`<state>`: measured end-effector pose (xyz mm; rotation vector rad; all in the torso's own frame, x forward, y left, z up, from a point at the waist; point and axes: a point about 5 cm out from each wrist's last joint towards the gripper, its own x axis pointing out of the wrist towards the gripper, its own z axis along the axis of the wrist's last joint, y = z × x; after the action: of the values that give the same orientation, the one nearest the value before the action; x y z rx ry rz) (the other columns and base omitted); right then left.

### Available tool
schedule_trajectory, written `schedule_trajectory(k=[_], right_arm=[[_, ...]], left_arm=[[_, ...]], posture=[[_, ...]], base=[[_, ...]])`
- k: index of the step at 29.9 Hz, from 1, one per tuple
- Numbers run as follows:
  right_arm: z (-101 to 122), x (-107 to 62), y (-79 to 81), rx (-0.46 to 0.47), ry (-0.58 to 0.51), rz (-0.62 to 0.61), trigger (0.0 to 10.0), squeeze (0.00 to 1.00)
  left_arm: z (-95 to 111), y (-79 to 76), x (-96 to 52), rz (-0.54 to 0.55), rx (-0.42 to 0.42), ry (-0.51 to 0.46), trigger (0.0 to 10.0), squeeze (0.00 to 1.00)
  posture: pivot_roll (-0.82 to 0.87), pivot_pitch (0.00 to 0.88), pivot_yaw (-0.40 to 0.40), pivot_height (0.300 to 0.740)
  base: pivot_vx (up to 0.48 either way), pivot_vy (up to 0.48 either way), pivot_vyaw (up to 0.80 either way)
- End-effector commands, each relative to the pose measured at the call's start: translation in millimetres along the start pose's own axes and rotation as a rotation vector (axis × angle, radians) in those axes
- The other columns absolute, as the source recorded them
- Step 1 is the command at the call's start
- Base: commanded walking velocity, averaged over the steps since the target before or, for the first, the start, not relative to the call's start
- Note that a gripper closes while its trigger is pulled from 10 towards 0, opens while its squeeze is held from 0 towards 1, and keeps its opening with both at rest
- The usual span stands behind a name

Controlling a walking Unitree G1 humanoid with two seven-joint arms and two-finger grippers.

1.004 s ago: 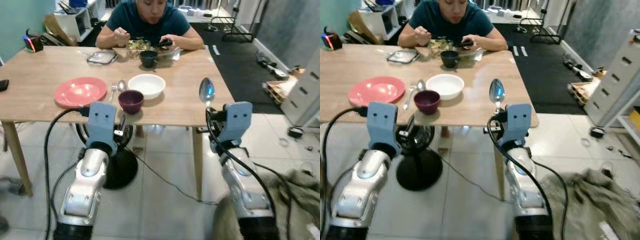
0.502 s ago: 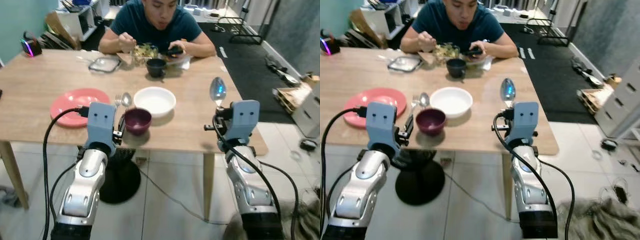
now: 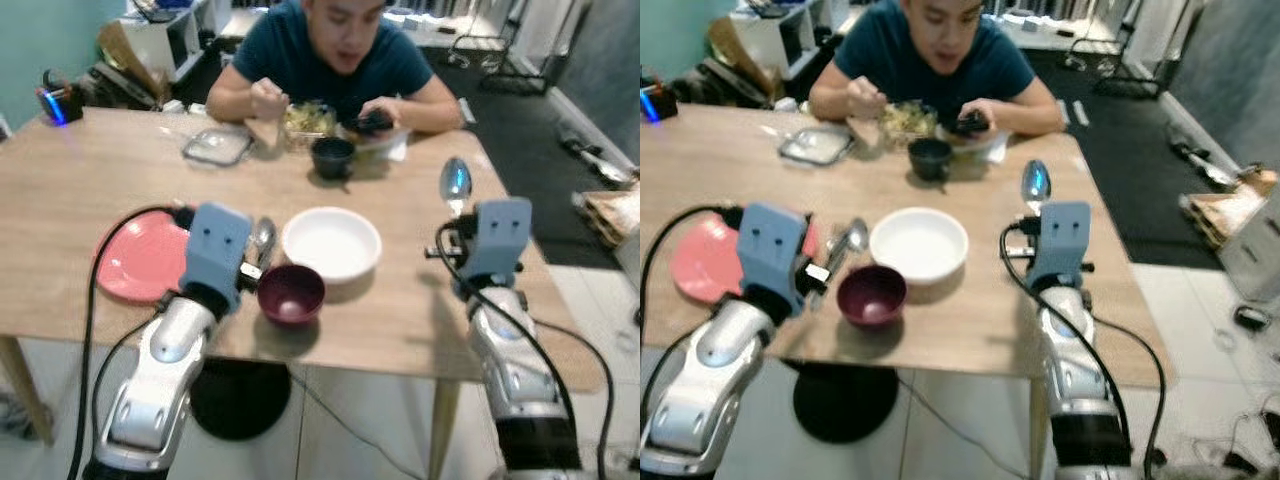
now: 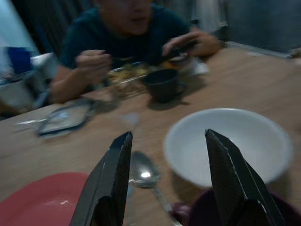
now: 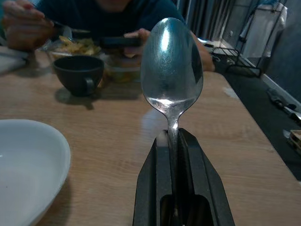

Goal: Setting the table

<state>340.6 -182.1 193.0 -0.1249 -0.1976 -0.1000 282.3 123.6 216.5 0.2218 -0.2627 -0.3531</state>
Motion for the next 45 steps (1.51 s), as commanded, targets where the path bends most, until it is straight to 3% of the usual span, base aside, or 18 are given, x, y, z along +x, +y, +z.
schedule_trajectory(k=[1, 11, 15, 22, 26, 27, 30, 33, 39, 45], right_arm=[[-7.6, -0.3, -4.7, -0.025, 0.041, -0.027, 10.0, 0.00], [-15.0, 2.0, -7.3, -0.095, 0.084, -0.041, 10.0, 0.00], [-21.3, 7.3, -1.3, -0.099, 0.126, 0.024, 10.0, 0.00], [-34.0, 20.7, -0.5, -0.151, 0.208, 0.074, 10.0, 0.00], [-42.8, 28.3, -11.4, -0.182, 0.288, 0.072, 10.0, 0.00], [-50.8, 29.8, -29.3, -0.181, 0.373, 0.055, 10.0, 0.00], [-55.5, 27.9, -43.7, -0.157, 0.424, 0.039, 10.0, 0.00], [-57.0, 26.9, -47.6, -0.141, 0.438, 0.038, 10.0, 0.00], [-71.2, 21.3, -57.4, -0.019, 0.519, 0.036, 10.0, 0.00], [-76.1, 17.3, -62.5, -0.006, 0.535, 0.028, 10.0, 0.00]], left_arm=[[2.2, -7.5, -6.6, -0.097, -0.046, 0.009, 10.0, 0.00], [10.7, -16.1, -20.6, -0.279, -0.176, 0.026, 10.0, 0.00], [13.7, -19.2, -31.9, -0.374, -0.240, 0.047, 10.0, 0.00], [10.5, -14.7, -46.3, -0.392, -0.184, 0.110, 10.0, 0.00], [12.8, -4.1, -63.8, -0.383, -0.186, 0.143, 10.0, 0.00], [18.7, 3.6, -82.2, -0.387, -0.206, 0.172, 10.0, 0.00], [21.3, 5.4, -91.1, -0.389, -0.211, 0.192, 10.0, 0.00], [21.4, 5.4, -92.8, -0.389, -0.212, 0.199, 10.0, 0.00], [21.9, 3.4, -91.7, -0.396, -0.213, 0.213, 10.0, 0.00], [23.3, 5.8, -94.5, -0.399, -0.223, 0.231, 10.0, 0.00]], posture=[[0.07, 0.000, 0.061, 0.740], [0.08, 0.000, 0.054, 0.740], [0.09, 0.000, 0.050, 0.740], [0.15, 0.011, 0.035, 0.740], [0.17, 0.038, 0.027, 0.740], [0.19, 0.057, 0.026, 0.740], [0.19, 0.066, 0.032, 0.740], [0.19, 0.068, 0.032, 0.740], [0.19, 0.078, 0.047, 0.740], [0.18, 0.078, 0.062, 0.740]], base=[[0.000, 0.000, 0.00], [0.000, 0.000, 0.00], [0.000, 0.000, 0.00], [0.000, 0.000, 0.00], [0.000, 0.000, 0.00], [0.000, 0.000, 0.00], [0.000, 0.000, 0.00], [0.000, 0.000, 0.00], [0.000, 0.000, 0.00], [0.000, 0.000, 0.00]])
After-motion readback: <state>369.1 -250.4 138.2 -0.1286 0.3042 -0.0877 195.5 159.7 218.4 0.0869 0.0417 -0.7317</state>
